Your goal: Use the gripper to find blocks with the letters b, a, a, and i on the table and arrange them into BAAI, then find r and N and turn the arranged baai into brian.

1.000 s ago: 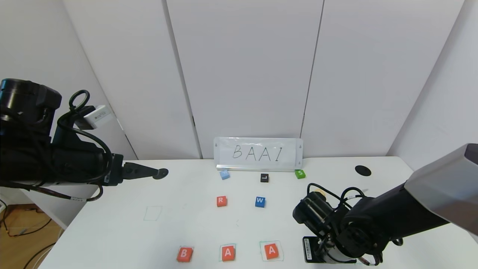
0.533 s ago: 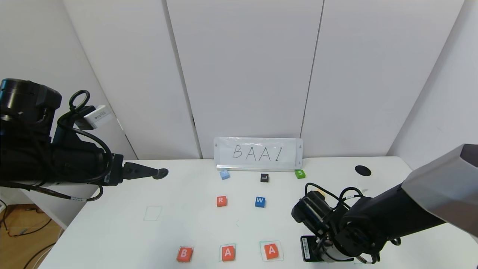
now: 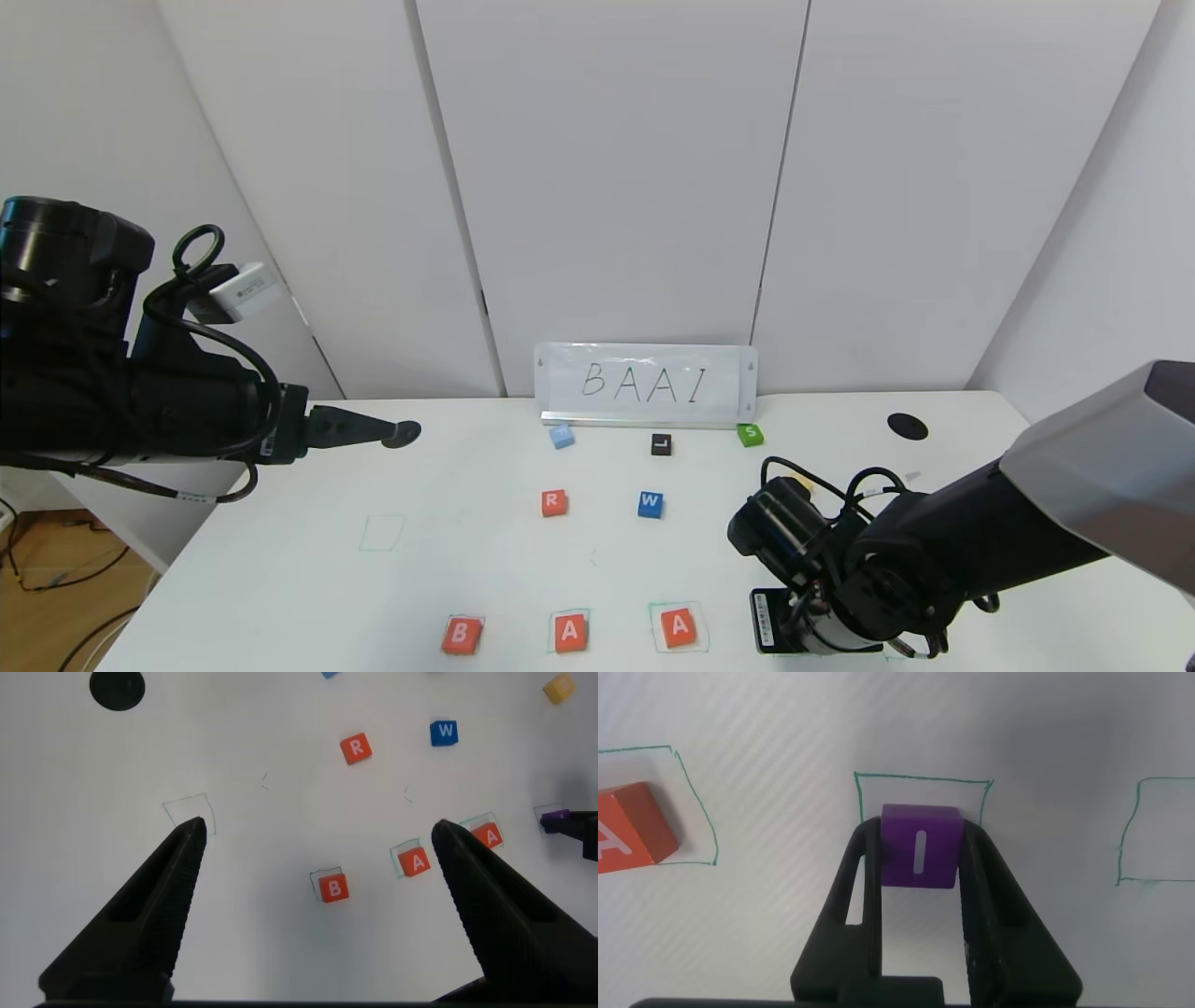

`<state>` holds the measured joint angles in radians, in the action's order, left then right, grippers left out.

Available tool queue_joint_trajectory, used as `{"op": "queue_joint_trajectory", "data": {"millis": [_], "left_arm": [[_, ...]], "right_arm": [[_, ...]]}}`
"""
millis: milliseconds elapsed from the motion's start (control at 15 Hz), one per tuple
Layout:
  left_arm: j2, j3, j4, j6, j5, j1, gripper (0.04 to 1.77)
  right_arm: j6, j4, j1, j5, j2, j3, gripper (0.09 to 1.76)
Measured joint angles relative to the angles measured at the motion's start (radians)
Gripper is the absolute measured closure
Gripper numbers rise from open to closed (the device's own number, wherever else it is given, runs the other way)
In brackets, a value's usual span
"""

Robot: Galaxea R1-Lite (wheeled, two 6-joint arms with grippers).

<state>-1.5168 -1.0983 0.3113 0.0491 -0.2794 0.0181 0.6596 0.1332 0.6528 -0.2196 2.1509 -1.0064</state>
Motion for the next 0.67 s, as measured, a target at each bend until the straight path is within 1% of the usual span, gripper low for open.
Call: {"op": "queue_joint_trajectory", "data": {"millis": [67, 200, 333, 533, 667], "left_arm": [[0.0, 0.0, 0.0, 0.0, 0.0, 0.0, 0.09], [0.0, 0.0, 0.0, 0.0, 0.0, 0.0, 0.09], [0.0, 0.0, 0.0, 0.0, 0.0, 0.0, 0.09], [0.0, 0.0, 0.0, 0.0, 0.0, 0.0, 0.09], [0.0, 0.0, 0.0, 0.0, 0.0, 0.0, 0.09]], "right_arm": [[0.0, 0.0, 0.0, 0.0, 0.0, 0.0, 1.28], [0.0, 0.0, -0.001, 0.0, 0.0, 0.001, 1.01], [0.0, 0.0, -0.001, 0.0, 0.0, 0.001, 0.82], [0.0, -0.001, -0.001, 0.0, 0.0, 0.001, 0.6], [0.0, -0.001, -0.001, 0.0, 0.0, 0.001, 0.5]]}}
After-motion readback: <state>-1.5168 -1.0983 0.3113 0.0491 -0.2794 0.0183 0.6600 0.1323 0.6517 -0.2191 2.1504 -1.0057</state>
